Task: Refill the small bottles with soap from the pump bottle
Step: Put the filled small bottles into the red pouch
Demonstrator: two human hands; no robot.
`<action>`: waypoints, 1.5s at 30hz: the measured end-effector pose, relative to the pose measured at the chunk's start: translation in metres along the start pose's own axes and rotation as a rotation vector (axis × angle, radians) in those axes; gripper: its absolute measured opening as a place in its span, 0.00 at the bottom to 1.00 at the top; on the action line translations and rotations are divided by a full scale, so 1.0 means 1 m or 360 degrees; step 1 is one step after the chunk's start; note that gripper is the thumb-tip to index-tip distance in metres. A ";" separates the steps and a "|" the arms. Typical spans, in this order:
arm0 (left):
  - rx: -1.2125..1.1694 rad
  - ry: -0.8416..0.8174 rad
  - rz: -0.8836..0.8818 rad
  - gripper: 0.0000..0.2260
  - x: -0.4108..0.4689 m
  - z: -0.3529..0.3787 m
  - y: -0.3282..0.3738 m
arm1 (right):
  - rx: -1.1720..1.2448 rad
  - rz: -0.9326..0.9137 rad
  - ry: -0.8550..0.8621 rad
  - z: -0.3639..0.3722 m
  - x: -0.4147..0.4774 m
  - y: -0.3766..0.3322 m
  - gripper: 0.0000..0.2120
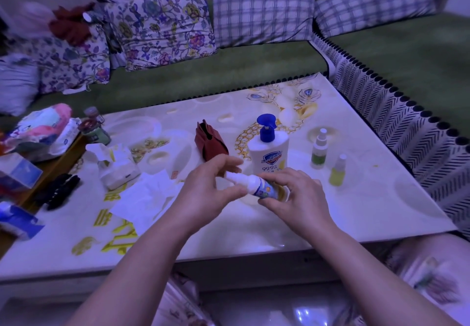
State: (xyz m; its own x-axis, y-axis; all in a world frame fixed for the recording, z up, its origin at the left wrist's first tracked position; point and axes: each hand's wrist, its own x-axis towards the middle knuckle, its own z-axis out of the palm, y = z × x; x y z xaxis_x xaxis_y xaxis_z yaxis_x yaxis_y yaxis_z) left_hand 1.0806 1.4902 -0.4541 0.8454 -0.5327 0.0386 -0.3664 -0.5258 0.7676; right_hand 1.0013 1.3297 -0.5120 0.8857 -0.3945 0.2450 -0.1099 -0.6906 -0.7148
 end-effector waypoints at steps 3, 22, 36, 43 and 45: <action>0.0190 0.0110 -0.0087 0.06 0.001 0.001 0.002 | -0.0039 -0.0013 -0.0001 -0.002 0.000 -0.002 0.19; 0.0253 0.0020 0.0073 0.08 0.008 -0.001 0.004 | -0.0028 0.0112 -0.0071 0.000 0.003 -0.001 0.19; 0.0451 0.0033 -0.0048 0.08 0.012 0.005 0.006 | -0.0077 0.0103 -0.0095 -0.003 0.003 -0.002 0.18; 0.0418 0.0041 0.0086 0.03 0.008 0.007 0.007 | -0.0154 0.0117 -0.0152 -0.007 0.004 -0.003 0.18; 0.0476 0.0045 0.0131 0.04 0.009 0.010 0.004 | -0.0171 0.0134 -0.0157 -0.007 0.003 0.000 0.18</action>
State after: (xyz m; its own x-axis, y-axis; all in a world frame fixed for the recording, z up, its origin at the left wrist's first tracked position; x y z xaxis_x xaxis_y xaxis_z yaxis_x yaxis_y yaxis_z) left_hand 1.0827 1.4766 -0.4569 0.8171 -0.5651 0.1139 -0.5286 -0.6558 0.5390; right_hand 1.0010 1.3244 -0.5070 0.9106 -0.3960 0.1179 -0.2286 -0.7206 -0.6546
